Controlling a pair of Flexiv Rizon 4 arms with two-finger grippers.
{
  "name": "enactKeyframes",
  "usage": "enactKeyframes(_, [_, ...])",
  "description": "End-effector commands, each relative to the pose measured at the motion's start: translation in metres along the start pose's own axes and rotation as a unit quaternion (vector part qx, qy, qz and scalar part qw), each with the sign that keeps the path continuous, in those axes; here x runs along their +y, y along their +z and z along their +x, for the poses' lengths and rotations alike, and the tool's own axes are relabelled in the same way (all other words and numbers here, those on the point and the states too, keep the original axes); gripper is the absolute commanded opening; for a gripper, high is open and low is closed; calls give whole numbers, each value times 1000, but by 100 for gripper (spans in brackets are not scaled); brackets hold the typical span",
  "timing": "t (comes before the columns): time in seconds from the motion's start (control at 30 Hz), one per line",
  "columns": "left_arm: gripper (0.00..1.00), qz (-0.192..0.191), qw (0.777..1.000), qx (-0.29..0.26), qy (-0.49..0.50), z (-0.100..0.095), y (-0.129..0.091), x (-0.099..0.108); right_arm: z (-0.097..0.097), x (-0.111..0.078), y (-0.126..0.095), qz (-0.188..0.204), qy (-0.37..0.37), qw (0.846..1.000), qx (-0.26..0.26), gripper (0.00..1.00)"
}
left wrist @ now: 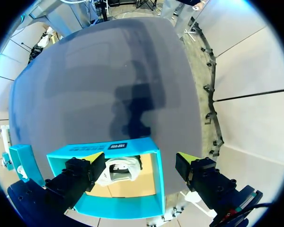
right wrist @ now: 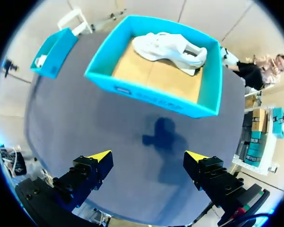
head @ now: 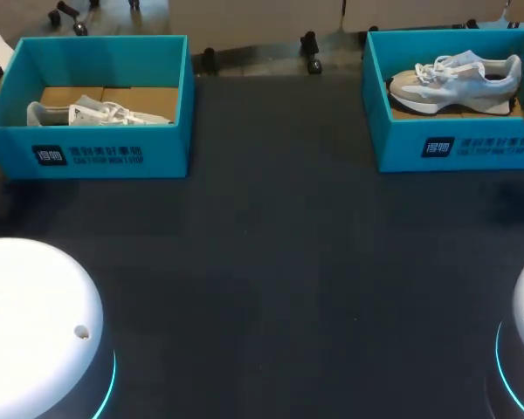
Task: Take the shoe out of the shoebox, open the shoe tongue, remove and reinsert the insole, then place the shoe into the shoebox
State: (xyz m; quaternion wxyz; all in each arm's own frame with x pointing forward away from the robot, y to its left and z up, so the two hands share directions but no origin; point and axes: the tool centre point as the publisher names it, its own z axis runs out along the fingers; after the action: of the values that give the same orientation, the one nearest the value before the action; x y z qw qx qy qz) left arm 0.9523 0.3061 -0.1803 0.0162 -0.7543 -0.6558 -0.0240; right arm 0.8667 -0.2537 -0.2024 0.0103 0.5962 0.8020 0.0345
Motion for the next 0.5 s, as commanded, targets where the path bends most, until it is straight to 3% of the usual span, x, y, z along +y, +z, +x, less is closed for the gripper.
enactKeyframes(0.03, [100, -1, 1000, 1, 0, 0, -1, -1, -12, 16, 5, 29, -2, 999, 17, 100])
enactKeyframes(0.47, [100, -1, 1000, 1, 0, 0, -1, -1, -12, 16, 5, 29, -2, 999, 17, 100])
enactKeyframes(0.5, [100, -1, 1000, 1, 0, 0, -1, -1, -17, 26, 8, 43, 13, 999, -15, 100])
